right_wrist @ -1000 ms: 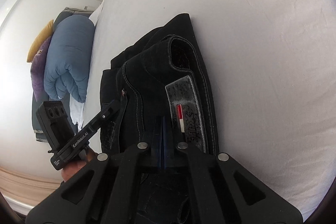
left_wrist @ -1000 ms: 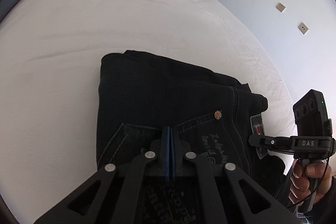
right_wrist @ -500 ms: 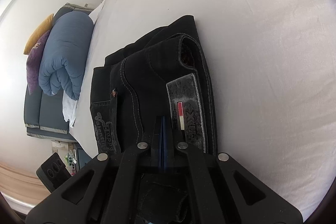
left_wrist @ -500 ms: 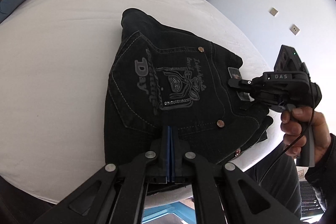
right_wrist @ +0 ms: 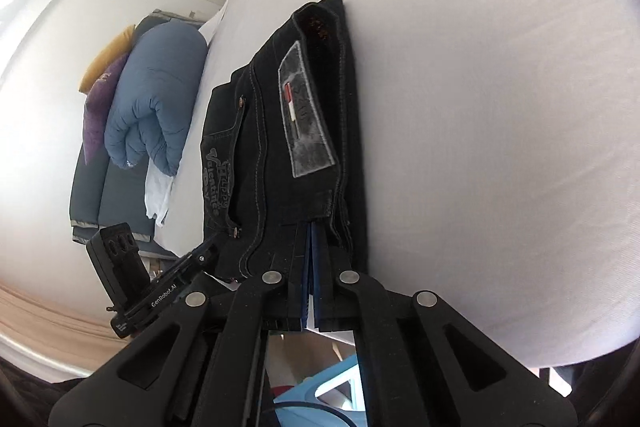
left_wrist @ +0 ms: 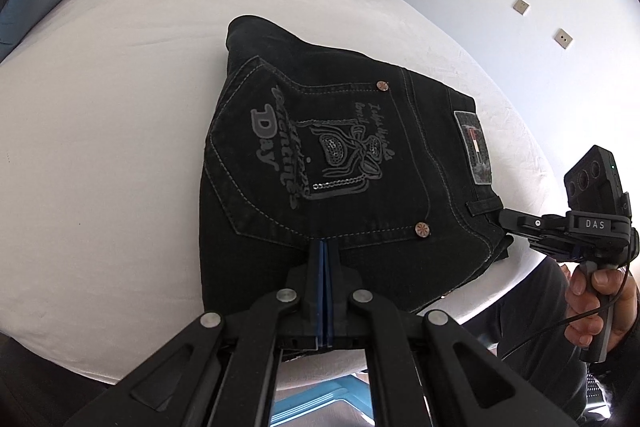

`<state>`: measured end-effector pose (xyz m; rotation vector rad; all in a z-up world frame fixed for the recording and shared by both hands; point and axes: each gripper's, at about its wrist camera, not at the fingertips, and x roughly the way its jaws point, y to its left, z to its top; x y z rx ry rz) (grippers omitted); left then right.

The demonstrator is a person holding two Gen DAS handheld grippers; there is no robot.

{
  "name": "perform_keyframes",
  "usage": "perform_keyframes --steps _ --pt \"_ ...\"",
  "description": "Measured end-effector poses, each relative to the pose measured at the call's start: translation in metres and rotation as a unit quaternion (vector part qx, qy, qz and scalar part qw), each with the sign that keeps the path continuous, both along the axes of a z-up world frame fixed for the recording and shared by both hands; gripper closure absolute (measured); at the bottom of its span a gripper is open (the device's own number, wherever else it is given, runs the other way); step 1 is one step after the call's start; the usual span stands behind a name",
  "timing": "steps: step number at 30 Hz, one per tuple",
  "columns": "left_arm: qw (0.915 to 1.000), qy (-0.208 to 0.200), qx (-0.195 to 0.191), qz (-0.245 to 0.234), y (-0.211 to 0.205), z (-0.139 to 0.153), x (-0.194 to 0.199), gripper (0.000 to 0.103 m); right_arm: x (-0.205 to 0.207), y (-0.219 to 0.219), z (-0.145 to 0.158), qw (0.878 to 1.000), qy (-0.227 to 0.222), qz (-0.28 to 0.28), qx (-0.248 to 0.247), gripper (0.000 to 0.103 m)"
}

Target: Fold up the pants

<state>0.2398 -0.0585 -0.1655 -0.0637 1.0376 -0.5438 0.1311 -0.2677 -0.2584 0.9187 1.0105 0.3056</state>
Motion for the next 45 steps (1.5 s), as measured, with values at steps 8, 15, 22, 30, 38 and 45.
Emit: perform_keyframes --steps 8,15,22,30,38,45 --pt "0.9966 -0.065 0.047 0.017 -0.004 0.045 -0.003 0.009 -0.013 -0.036 0.032 0.997 0.001 -0.057 -0.047 0.079" --pt "0.9953 -0.047 0.081 0.024 0.015 0.055 0.061 0.000 0.037 -0.043 0.033 0.999 0.002 -0.044 -0.014 0.019" --pt "0.9940 0.047 0.096 -0.024 -0.002 0.009 0.102 0.016 0.080 -0.044 0.009 0.999 0.046 -0.024 0.017 0.031" --pt "0.9915 0.047 0.111 -0.048 -0.033 0.001 0.100 0.045 0.108 -0.010 -0.008 0.997 0.071 0.020 -0.012 0.074" --pt "0.9900 0.036 0.126 -0.054 -0.045 0.010 0.095 0.068 0.112 0.011 0.013 0.994 0.049 0.039 -0.091 0.084" --pt "0.9911 0.022 0.122 -0.047 -0.047 0.029 0.093 0.080 0.109 0.021 0.056 0.988 0.004 0.057 -0.145 0.088"
